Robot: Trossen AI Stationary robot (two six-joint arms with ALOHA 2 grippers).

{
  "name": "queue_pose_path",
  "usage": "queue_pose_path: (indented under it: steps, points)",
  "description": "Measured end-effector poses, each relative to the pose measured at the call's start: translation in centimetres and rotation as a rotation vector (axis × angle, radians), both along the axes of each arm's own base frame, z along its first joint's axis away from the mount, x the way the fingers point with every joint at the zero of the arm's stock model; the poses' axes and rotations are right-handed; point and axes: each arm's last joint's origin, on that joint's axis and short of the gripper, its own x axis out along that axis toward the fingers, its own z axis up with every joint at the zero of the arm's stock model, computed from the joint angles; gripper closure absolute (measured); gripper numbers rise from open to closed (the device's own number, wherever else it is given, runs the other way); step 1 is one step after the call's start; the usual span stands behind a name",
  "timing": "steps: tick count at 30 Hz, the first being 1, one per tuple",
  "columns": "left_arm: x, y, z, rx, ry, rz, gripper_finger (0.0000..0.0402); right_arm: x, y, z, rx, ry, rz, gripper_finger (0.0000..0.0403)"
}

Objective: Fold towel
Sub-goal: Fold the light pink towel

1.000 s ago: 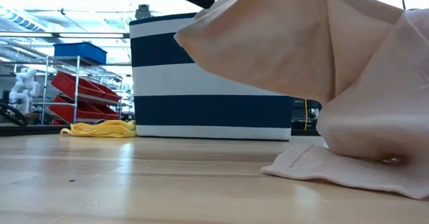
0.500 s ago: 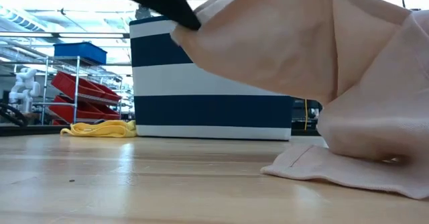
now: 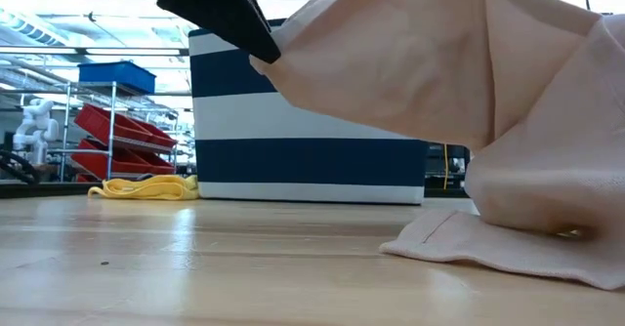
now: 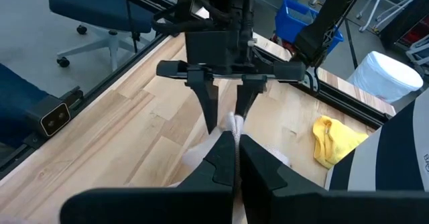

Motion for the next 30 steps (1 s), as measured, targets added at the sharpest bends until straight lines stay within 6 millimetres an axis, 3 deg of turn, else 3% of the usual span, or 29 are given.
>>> queue_pose_path:
  steps: [12, 19, 23, 30]
  points:
    - [0.9, 1.2, 0.0, -0.020, 0.032, -0.017, 0.0386, -0.2, 0.5, 0.0, -0.001, -0.001, 0.020, 0.0403]
    - [0.8, 0.3, 0.7, 0.109, 0.007, -0.093, 0.0398, -0.7, 0.9, 0.3, -0.008, -0.015, 0.048, 0.0403]
    - [0.4, -1.3, 4.8, 0.366, -0.098, -0.091, 0.0399, -1.7, 0.6, 1.8, 0.028, -0.082, 0.125, 0.0403]
    - [-1.1, -3.3, 16.6, 0.669, -0.246, -0.026, 0.0400, -5.8, -1.0, 7.1, 0.059, -0.407, 0.321, 0.0403]
